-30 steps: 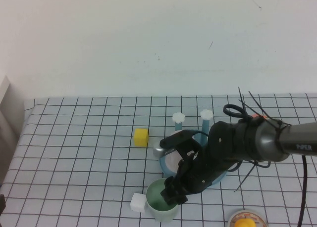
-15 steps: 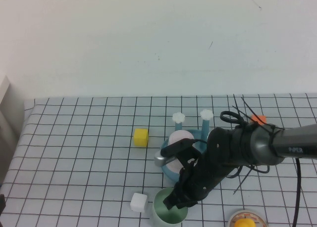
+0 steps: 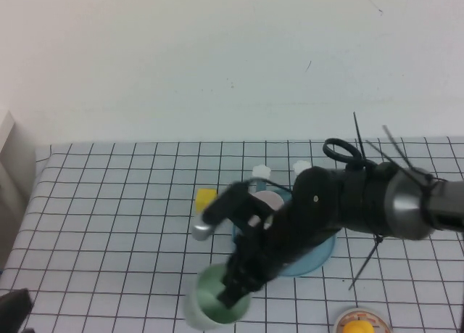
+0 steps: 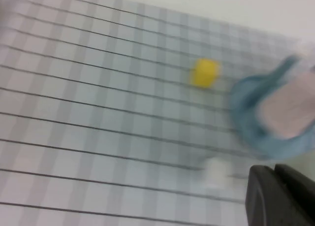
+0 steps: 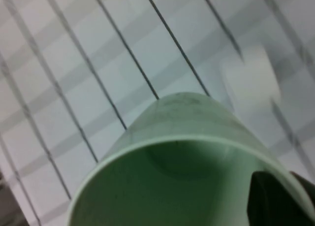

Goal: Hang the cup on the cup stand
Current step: Pick up the cup from the table, then adjust the cup with two arms

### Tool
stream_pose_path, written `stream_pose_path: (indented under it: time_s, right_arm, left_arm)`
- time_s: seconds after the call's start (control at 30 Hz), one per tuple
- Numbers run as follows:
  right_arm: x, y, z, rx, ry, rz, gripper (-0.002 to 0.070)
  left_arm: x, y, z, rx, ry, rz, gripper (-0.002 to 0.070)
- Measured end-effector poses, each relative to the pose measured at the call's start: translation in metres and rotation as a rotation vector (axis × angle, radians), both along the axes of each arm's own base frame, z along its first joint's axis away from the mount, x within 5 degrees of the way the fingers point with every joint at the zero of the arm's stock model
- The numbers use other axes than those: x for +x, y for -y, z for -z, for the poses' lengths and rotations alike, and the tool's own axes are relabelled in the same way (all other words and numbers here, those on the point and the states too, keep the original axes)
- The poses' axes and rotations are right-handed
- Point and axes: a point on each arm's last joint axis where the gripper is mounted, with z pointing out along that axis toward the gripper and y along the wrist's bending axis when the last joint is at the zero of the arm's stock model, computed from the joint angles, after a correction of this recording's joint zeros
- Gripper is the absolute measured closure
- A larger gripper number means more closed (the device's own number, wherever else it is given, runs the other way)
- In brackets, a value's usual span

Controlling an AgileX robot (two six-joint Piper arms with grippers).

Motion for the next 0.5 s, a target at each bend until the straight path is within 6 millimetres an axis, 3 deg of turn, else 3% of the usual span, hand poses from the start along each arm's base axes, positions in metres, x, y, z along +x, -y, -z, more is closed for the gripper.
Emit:
stream_pose_path:
  time_s: [0.07, 0.13, 0.33, 0.43, 0.5]
  right_arm:
    - [-0.016, -0.018, -0.041, 0.084, 0.158, -0.074, 0.0660]
    - [-0.026, -0.028, -0.067, 0.150, 0.264, -0.094, 0.0660]
    - [-0.026, -0.029, -0.114, 0.272, 0.514, -0.061, 0.0660]
    - [-0.025, -0.027, -0.127, 0.285, 0.619, -0.083, 0.0660]
    - [-0.026, -0.025, -0.136, 0.286, 0.679, -0.106, 0.0660]
  left_arm:
    - [0.000, 0.008, -0.004, -0.194, -0.007, -0.004, 0.0676]
    - [0.000, 0.012, -0.008, -0.285, 0.004, 0.015, 0.0676]
    - [0.000, 0.023, -0.024, -0.428, 0.123, 0.127, 0.0662]
    - [-0.001, 0.027, -0.033, -0.531, 0.182, 0.166, 0.0547]
    - [-0.001, 0.028, -0.039, -0.616, 0.208, 0.169, 0.0388]
